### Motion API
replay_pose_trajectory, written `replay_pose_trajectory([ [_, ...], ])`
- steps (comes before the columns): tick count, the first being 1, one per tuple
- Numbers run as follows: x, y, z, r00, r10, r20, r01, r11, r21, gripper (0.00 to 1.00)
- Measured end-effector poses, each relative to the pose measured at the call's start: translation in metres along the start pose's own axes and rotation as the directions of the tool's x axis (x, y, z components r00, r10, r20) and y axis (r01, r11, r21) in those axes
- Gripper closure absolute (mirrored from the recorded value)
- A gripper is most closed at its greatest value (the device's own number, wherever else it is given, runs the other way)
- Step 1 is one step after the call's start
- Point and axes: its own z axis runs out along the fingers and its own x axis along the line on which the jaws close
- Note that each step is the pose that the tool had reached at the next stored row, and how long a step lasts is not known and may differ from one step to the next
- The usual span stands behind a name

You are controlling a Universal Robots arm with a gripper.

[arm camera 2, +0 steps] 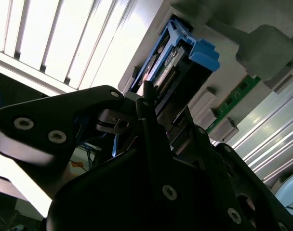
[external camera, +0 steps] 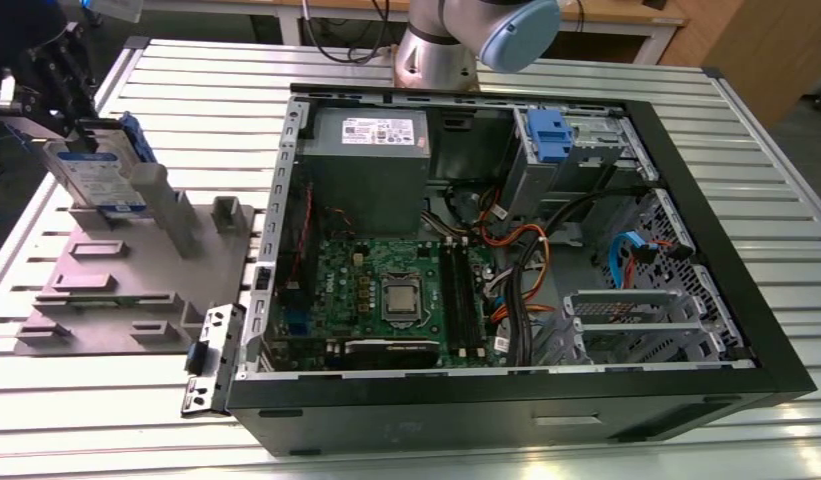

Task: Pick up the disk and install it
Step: 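Pick up the disk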

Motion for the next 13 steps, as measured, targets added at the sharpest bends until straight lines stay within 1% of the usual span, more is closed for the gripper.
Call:
replay_pose_trajectory([
  [9, 0.0000, 0.0000, -0.0003, 1.0000, 0.000, -0.0001, 0.000, 1.0000, -0.0001, 0.65],
  [13, -0.0002, 0.0003, -0.0048, 1.0000, 0.000, -0.0001, 0.000, 1.0000, -0.0001, 0.65],
])
